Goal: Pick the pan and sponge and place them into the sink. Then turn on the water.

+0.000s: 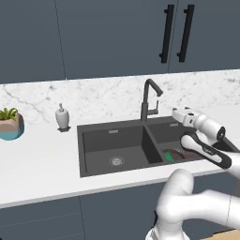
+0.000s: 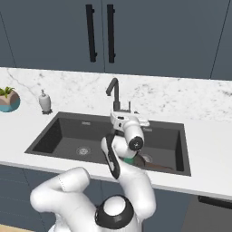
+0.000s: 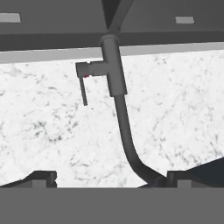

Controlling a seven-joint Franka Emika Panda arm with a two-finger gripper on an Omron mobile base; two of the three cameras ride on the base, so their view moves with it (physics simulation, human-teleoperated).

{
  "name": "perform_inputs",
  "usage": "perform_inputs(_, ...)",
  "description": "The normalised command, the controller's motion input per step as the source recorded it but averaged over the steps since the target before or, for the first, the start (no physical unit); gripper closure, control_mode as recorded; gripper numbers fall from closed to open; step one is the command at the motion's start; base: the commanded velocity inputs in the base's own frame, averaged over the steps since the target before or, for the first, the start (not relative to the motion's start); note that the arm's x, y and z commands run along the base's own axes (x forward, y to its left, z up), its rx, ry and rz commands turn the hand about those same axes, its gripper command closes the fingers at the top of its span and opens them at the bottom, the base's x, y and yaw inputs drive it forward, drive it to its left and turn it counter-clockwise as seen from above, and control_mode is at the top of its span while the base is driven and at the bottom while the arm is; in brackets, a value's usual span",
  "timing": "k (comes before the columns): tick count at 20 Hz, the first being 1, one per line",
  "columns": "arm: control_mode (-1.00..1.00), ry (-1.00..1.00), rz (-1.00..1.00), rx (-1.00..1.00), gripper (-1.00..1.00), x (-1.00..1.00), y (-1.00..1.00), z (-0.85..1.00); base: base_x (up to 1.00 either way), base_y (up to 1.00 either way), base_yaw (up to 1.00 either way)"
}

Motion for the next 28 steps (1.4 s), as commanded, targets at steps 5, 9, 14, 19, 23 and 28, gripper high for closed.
perform_inputs(5, -1.00, 0.00, 0.00, -0.05, -1.00, 0.28, 0.14, 0.00, 0.00, 0.00, 0.00)
perform_inputs(9, -1.00, 0.00, -0.02, -0.06, -1.00, 0.24, 0.26, -0.06, 0.00, 0.00, 0.00)
perform_inputs(14, -1.00, 0.00, -0.03, -0.05, -1.00, 0.12, 0.22, -0.21, 0.00, 0.00, 0.00)
perform_inputs(19, -1.00, 0.00, -0.02, -0.04, -1.00, 0.14, 0.14, -0.24, 0.00, 0.00, 0.00)
perform_inputs(23, -1.00, 0.00, -0.02, -0.04, -1.00, 0.23, 0.13, -0.14, 0.00, 0.00, 0.00)
perform_inputs(28, -1.00, 0.00, -0.02, -0.03, -1.00, 0.36, 0.05, -0.20, 0.00, 0.00, 0.00)
